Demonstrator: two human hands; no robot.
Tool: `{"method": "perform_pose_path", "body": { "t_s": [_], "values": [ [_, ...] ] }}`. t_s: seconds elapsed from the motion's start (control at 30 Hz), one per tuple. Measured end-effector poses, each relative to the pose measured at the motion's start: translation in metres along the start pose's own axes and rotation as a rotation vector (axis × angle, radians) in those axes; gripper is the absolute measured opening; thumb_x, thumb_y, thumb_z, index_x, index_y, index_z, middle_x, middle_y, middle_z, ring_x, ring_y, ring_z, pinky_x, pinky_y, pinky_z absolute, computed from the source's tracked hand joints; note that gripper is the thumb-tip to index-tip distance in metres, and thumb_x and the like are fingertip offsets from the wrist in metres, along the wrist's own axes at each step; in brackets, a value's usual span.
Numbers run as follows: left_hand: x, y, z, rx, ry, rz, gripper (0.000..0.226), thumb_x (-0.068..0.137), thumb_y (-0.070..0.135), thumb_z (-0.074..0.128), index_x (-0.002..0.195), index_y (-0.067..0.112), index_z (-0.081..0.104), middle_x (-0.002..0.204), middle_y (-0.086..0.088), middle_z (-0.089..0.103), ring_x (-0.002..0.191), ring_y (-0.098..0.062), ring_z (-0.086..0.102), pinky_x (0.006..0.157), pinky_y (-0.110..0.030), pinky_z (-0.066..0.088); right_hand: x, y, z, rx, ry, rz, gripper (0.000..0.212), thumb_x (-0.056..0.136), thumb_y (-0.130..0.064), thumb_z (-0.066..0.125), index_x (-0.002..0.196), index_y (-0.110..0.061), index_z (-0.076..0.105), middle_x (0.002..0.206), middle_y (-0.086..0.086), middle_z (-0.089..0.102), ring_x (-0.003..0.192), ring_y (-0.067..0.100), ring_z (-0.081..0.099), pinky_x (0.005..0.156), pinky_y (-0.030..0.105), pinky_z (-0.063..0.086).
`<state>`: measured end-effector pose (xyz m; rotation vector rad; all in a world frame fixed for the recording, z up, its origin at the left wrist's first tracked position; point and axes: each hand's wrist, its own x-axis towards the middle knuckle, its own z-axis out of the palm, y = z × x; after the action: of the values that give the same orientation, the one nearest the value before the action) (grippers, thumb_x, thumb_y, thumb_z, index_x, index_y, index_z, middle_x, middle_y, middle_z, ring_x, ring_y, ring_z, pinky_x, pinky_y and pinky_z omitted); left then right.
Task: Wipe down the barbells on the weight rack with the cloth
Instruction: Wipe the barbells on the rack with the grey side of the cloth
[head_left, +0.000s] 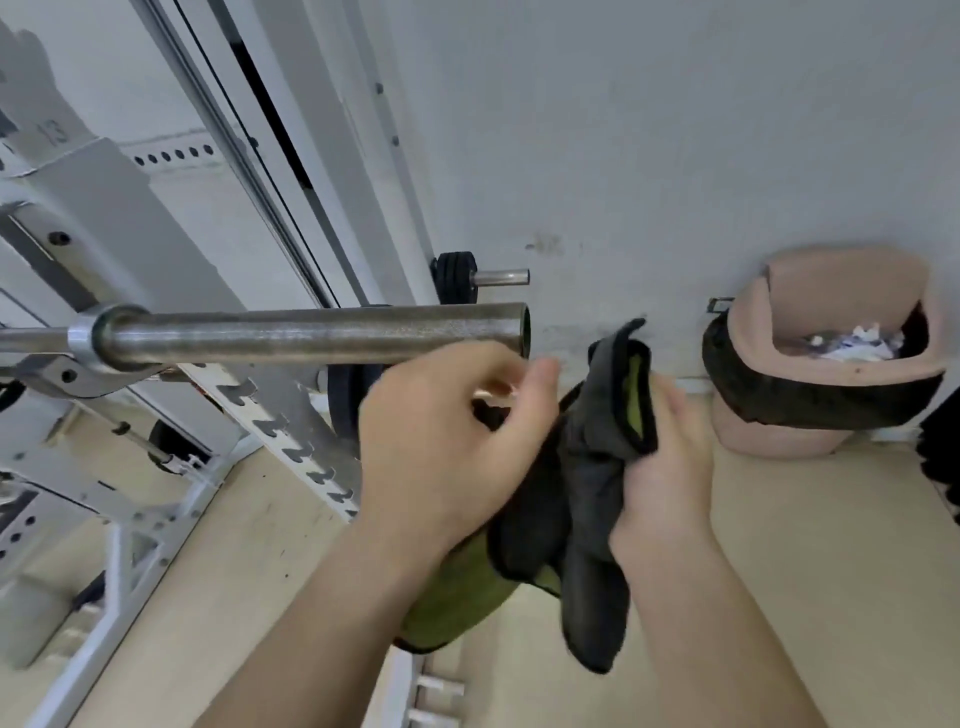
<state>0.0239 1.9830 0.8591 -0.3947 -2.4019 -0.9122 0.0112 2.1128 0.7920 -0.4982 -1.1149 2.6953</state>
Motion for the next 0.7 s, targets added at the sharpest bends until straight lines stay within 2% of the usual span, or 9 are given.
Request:
{"method": "perform_pose_path", "body": {
  "t_s": [0.07, 0.13, 0.3, 0.4, 0.47, 0.53, 0.57, 0.63, 0.7],
  "values": [
    [0.015, -0.016, 0.002, 0.166, 0.058, 0.094, 0.021, 0.094, 0.035, 0.058, 0.100, 0.020, 0.071, 0.095, 0.014, 0.069, 0.091, -0.009, 0.065, 0.082, -0.037, 0.053, 0.018, -0.005, 0.016, -0.048, 0.005, -0.268, 0.012, 0.102, -0.018, 0.059, 0.095, -0.024, 0.067, 0.087, -0.007, 0.070, 0.086, 0.007, 0.068, 0.078, 0.024, 0.054],
    [0.029, -0.038, 0.005, 0.335, -0.006, 0.108, 0.025, 0.096, 0.029, 0.054, 0.116, 0.019, 0.063, 0.110, 0.008, 0.066, 0.104, -0.017, 0.061, 0.094, -0.042, 0.047, 0.031, -0.007, 0.040, -0.164, -0.065, -0.417, 0.006, 0.100, -0.017, 0.062, 0.101, -0.022, 0.059, 0.095, -0.007, 0.068, 0.091, 0.003, 0.067, 0.081, 0.021, 0.052],
    [0.023, -0.068, 0.024, 0.409, -0.093, 0.209, 0.037, 0.100, 0.021, 0.033, 0.117, 0.006, 0.062, 0.115, -0.004, 0.065, 0.108, -0.029, 0.058, 0.096, -0.054, 0.040, 0.046, 0.022, 0.058, -0.438, -0.183, -0.627, 0.011, 0.096, -0.028, 0.063, 0.096, -0.024, 0.053, 0.099, 0.011, 0.063, 0.095, 0.027, 0.063, 0.084, 0.044, 0.054],
    [0.035, -0.069, 0.022, 0.445, -0.128, 0.184, 0.037, 0.101, 0.024, 0.033, 0.118, 0.013, 0.064, 0.119, 0.000, 0.066, 0.117, -0.025, 0.058, 0.108, -0.053, 0.034, 0.053, 0.029, 0.055, -0.445, -0.250, -0.651, 0.013, 0.100, -0.032, 0.054, 0.094, -0.023, 0.048, 0.095, 0.015, 0.060, 0.090, 0.031, 0.060, 0.079, 0.044, 0.052],
    [0.043, -0.066, 0.017, 0.450, -0.172, 0.170, 0.038, 0.103, 0.028, 0.028, 0.107, 0.015, 0.064, 0.109, 0.002, 0.068, 0.111, -0.020, 0.060, 0.112, -0.051, 0.032, 0.060, 0.032, 0.054, -0.405, -0.302, -0.584, 0.013, 0.101, -0.034, 0.048, 0.094, -0.023, 0.046, 0.097, 0.019, 0.058, 0.089, 0.029, 0.059, 0.079, 0.041, 0.051],
    [0.058, -0.053, 0.009, 0.467, -0.283, 0.080, 0.043, 0.103, 0.036, 0.022, 0.096, 0.016, 0.060, 0.096, 0.000, 0.069, 0.096, -0.016, 0.059, 0.109, -0.048, 0.036, 0.067, 0.032, 0.053, -0.388, -0.370, -0.533, 0.014, 0.102, -0.036, 0.045, 0.097, -0.023, 0.045, 0.098, 0.019, 0.056, 0.089, 0.026, 0.056, 0.081, 0.041, 0.048],
    [0.068, -0.046, 0.006, 0.512, -0.367, 0.009, 0.047, 0.102, 0.039, 0.020, 0.100, 0.017, 0.061, 0.101, -0.002, 0.070, 0.098, -0.016, 0.057, 0.106, -0.047, 0.038, 0.070, 0.031, 0.053, -0.384, -0.408, -0.520, 0.013, 0.102, -0.035, 0.044, 0.098, -0.022, 0.044, 0.098, 0.017, 0.054, 0.089, 0.023, 0.054, 0.081, 0.039, 0.048],
    [0.094, -0.041, 0.006, 0.559, -0.635, -0.166, 0.056, 0.105, 0.052, 0.014, 0.119, 0.026, 0.062, 0.127, 0.000, 0.065, 0.117, -0.022, 0.055, 0.107, -0.045, 0.037, 0.074, 0.029, 0.054, -0.370, -0.472, -0.500, 0.007, 0.104, -0.025, 0.041, 0.100, -0.020, 0.043, 0.095, 0.009, 0.051, 0.087, 0.014, 0.052, 0.080, 0.031, 0.046],
    [0.115, -0.038, 0.008, 0.261, -0.888, -0.399, 0.067, 0.098, 0.070, 0.011, 0.125, 0.036, 0.062, 0.140, 0.006, 0.058, 0.132, -0.020, 0.049, 0.117, -0.044, 0.027, 0.076, 0.027, 0.054, -0.358, -0.508, -0.507, 0.009, 0.105, -0.017, 0.037, 0.098, -0.021, 0.040, 0.088, -0.001, 0.048, 0.077, 0.004, 0.048, 0.073, 0.021, 0.043]
  ]
}}
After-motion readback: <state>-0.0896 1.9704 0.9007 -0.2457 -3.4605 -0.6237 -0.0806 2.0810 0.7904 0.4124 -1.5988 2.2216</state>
